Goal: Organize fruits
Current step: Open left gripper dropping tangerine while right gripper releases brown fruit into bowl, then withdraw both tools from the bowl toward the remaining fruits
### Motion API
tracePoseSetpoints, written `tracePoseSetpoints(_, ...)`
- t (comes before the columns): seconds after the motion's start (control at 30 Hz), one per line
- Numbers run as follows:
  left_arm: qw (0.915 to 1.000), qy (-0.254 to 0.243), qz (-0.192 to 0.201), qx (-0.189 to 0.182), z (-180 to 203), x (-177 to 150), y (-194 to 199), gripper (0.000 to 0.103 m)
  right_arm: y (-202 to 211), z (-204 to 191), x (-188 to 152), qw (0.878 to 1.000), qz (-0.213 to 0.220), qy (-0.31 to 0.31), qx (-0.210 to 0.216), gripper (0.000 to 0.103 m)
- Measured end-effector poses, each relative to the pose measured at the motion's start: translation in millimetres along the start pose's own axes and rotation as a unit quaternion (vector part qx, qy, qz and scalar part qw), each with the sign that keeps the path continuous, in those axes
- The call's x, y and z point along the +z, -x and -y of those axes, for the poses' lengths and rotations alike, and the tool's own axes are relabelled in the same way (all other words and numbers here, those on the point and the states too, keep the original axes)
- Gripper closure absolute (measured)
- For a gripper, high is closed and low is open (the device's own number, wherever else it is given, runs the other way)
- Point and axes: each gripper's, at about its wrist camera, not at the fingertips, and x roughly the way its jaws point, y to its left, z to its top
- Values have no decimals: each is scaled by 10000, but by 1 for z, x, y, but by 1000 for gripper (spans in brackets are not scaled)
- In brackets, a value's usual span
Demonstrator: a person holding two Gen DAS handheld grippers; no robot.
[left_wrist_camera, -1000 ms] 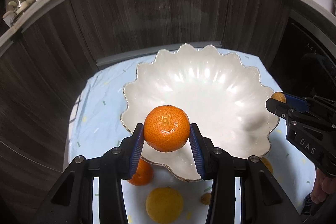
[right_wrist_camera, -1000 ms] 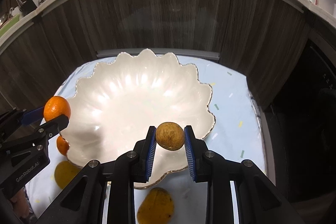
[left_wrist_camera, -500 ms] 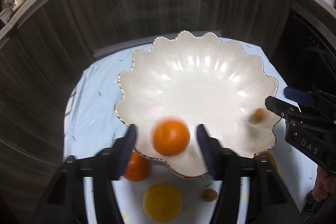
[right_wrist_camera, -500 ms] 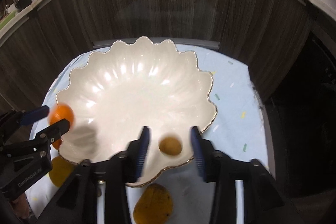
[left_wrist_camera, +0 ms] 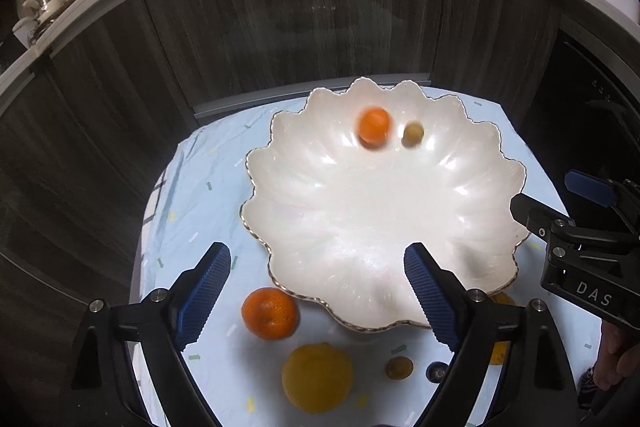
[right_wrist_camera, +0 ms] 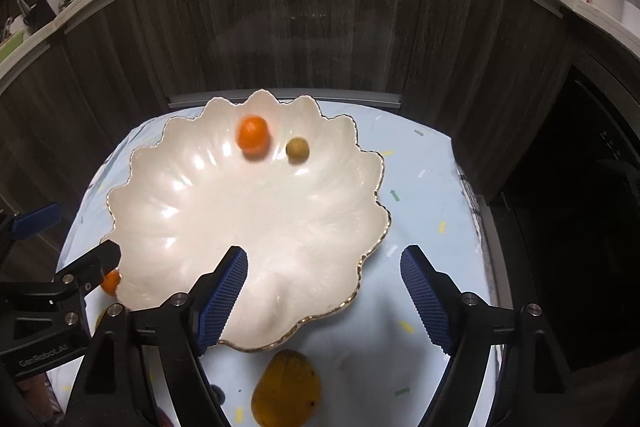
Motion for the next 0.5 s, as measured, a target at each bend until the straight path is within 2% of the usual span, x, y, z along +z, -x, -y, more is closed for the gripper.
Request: tracePoseSetpoints(0.5, 9999, -58, 153, 30, 5, -13, 31, 14, 28, 1, -12, 9999, 88, -55, 29, 23)
